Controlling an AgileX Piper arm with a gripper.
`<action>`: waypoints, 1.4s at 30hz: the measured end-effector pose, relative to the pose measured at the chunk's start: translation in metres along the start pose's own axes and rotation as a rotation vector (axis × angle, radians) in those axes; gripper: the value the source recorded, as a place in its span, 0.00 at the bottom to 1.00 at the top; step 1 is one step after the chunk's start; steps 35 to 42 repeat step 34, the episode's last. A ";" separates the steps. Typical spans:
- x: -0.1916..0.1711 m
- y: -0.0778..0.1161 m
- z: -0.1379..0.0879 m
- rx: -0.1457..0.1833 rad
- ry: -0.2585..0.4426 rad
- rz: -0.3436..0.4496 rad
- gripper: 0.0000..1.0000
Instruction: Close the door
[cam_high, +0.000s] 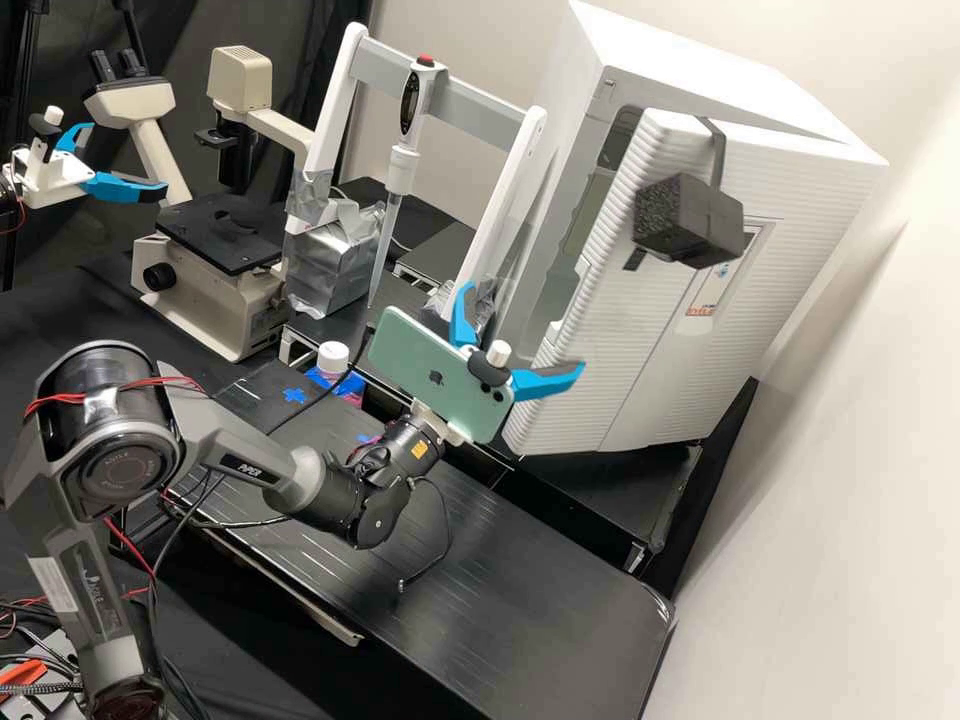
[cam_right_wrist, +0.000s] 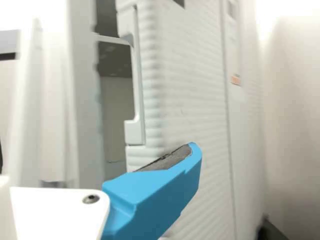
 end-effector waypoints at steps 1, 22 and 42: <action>0.002 -0.001 -0.002 -0.001 0.012 -0.009 1.00; 0.056 -0.019 -0.013 0.017 0.179 -0.137 1.00; 0.005 -0.013 -0.003 0.151 0.000 0.061 1.00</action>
